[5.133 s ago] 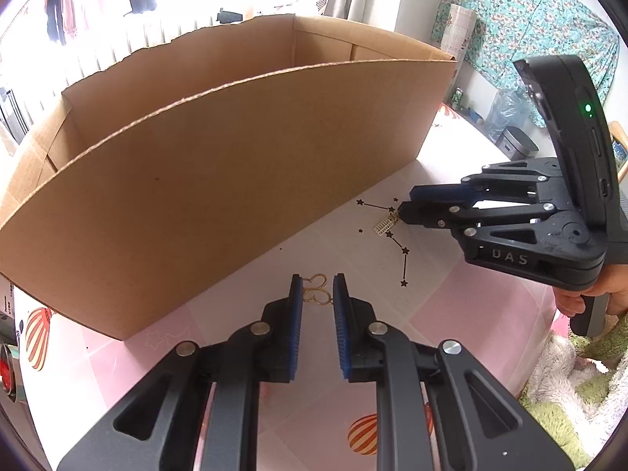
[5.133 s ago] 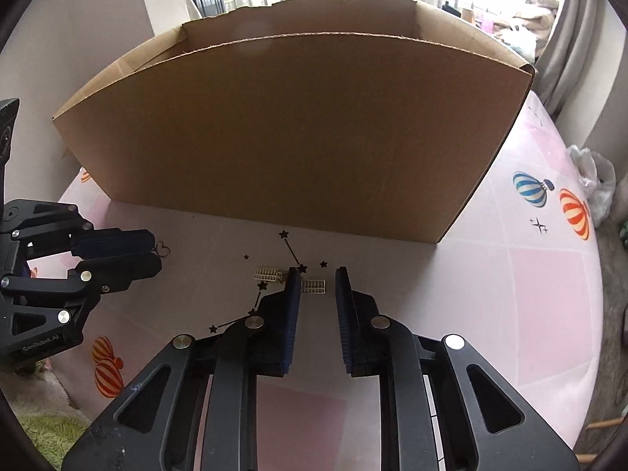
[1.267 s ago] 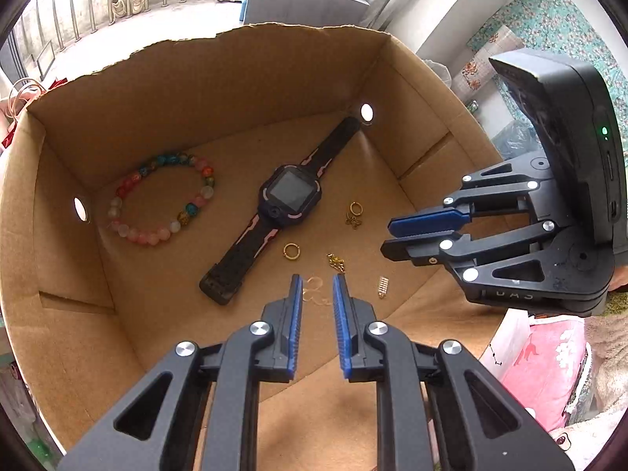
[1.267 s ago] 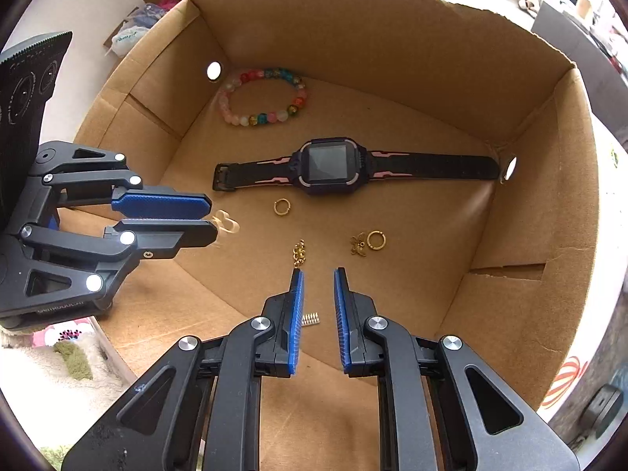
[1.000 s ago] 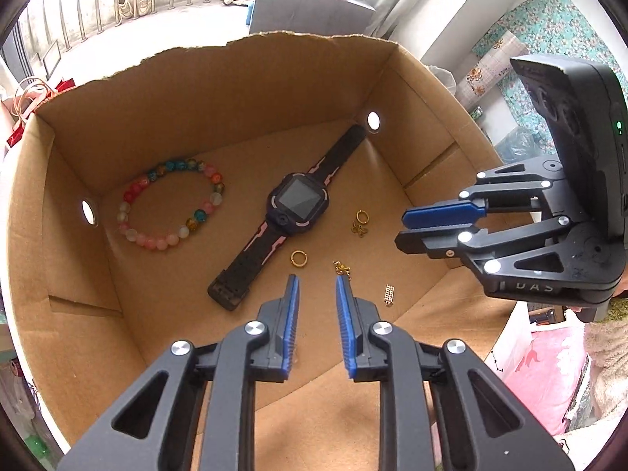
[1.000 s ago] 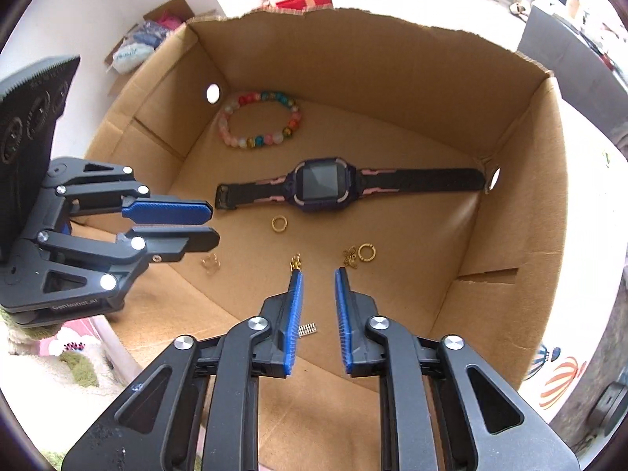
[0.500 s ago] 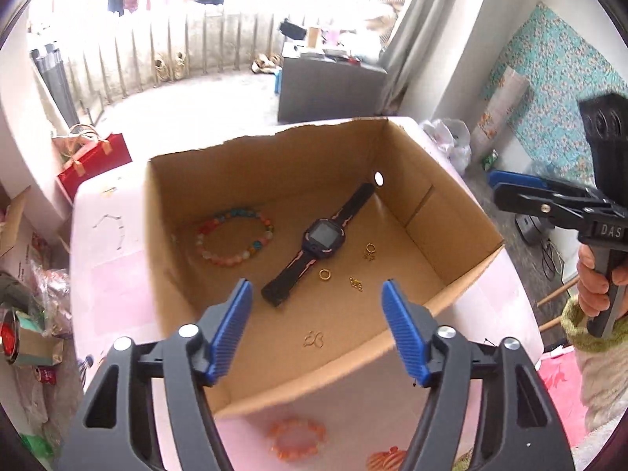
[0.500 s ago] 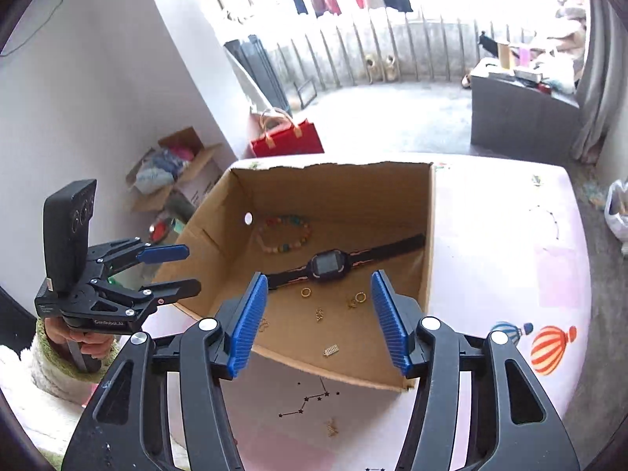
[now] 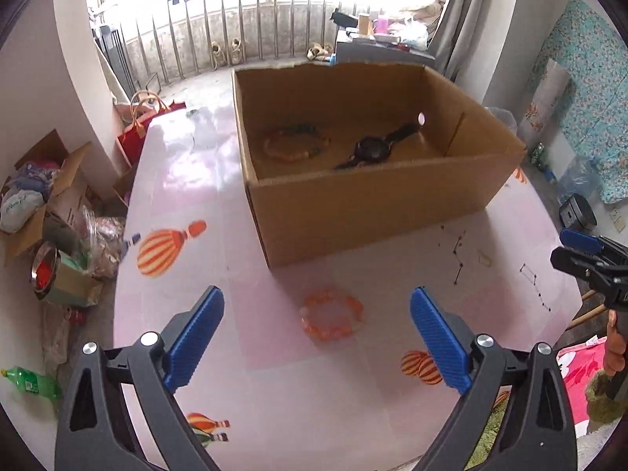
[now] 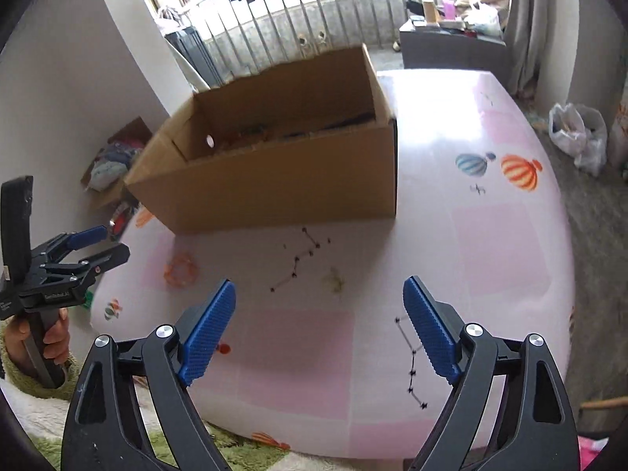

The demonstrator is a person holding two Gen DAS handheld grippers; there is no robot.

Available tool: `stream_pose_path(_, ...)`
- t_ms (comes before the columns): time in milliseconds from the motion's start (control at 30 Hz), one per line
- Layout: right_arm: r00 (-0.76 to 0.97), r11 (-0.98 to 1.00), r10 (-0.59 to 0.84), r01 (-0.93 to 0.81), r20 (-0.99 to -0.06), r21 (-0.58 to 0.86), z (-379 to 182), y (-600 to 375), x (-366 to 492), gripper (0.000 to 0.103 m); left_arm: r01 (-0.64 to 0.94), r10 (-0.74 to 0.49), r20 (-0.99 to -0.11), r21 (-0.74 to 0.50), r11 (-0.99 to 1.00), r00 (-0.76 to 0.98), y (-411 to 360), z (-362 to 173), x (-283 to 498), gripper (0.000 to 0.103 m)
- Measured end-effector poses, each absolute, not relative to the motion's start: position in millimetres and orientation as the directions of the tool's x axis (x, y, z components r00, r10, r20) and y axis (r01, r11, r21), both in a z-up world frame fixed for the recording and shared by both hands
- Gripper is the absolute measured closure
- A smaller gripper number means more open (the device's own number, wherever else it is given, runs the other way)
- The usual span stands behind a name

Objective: Organize jewelry
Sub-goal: 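Withdraw both grippers from the box toward the orange bead bracelet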

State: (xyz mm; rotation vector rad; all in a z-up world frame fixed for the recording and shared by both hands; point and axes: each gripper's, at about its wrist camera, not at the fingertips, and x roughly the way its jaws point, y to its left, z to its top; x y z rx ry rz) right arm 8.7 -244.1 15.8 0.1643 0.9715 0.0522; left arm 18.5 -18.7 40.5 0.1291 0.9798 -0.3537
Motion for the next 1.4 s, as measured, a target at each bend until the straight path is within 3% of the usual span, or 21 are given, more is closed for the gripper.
stream_pose_path(200,0.469,0.997,0.017,0.059,-0.883,0.050,-32,-222,4,0.020,0.301,-0.154,-0.882,-0.014,0.953,0.445,-26,-12,11,0.009)
stream_pose_path(467,0.464,0.993,-0.106,0.100,-0.880,-0.067,-53,-217,13,0.013,0.217,-0.095,-0.894,0.003,0.976,0.438,-30,-40,8,0.008)
stream_pose_path(567,0.474,0.991,-0.116,0.116,-0.873,-0.069,-56,-218,14,0.008,0.204,-0.090,-0.885,0.005,0.979,0.456,-29,-40,6,0.006)
stream_pose_path(1400,0.480,0.987,-0.122,0.153,-0.868,-0.054,-63,-212,7,0.008,0.188,-0.098,-0.868,-0.005,0.982,0.487,-27,-42,2,0.005)
